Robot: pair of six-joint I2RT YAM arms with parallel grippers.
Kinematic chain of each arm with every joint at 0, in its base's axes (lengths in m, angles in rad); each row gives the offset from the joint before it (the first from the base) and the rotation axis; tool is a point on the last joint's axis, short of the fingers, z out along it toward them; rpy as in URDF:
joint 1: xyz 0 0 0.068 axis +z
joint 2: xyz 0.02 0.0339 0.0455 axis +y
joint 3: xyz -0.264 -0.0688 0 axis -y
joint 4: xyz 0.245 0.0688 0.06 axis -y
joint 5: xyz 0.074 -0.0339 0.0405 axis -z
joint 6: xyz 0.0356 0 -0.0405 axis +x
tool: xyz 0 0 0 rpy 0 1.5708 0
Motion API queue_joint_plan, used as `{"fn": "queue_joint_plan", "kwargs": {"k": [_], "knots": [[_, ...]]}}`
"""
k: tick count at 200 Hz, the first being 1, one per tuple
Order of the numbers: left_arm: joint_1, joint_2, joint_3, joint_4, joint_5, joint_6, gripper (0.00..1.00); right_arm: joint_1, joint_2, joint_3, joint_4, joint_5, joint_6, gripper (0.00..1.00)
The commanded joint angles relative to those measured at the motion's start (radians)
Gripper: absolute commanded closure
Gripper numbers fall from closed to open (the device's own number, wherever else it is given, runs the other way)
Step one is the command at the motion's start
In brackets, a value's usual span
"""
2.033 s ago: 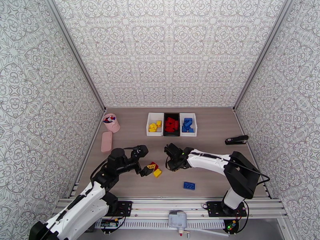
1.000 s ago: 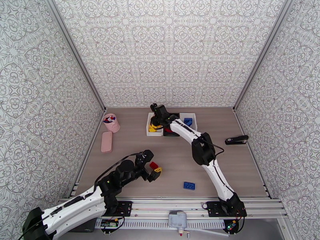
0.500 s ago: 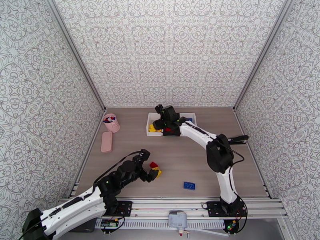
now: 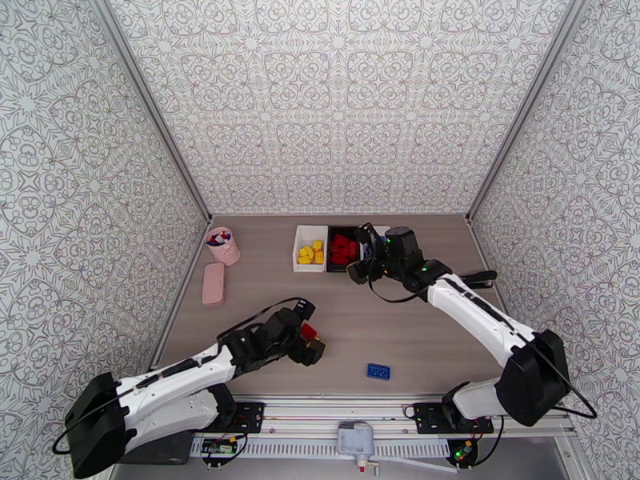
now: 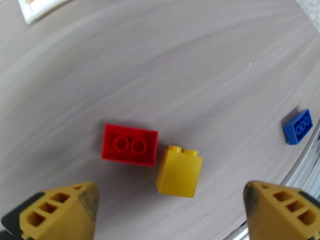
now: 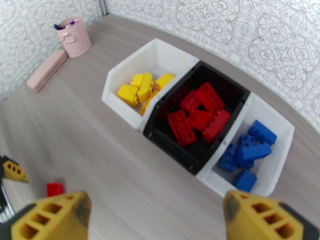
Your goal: Sort the legos into containers by color
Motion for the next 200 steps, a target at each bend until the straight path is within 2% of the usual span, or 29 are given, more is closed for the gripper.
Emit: {"fn": "queue_joint_plan", "kwargs": {"k": [1,46,92,188,200], "knots": [[-0.012,0.093,0.066,-0.067,0.044,0.021,0.01,0.003,-0.052,-0.034,-0.168,-0.09,-0.07,0.1],[-0.01,0.231,0.112,-0.038,0.079,0.025,0.06,0.004,-0.115,-0.083,-0.235,-0.102,-0.069,0.1],[-0.007,0.319,0.148,-0.075,0.03,0.032,0.21,0.004,-0.134,-0.096,-0.231,-0.097,-0.06,0.1],[-0.012,0.312,0.153,-0.061,-0.008,0.046,0.75,0.004,-0.13,-0.086,-0.229,-0.075,-0.043,0.12],[-0.014,0.286,0.159,-0.076,-0.013,0.05,0.79,0.003,-0.14,-0.09,-0.23,-0.07,-0.04,0.12]]}}
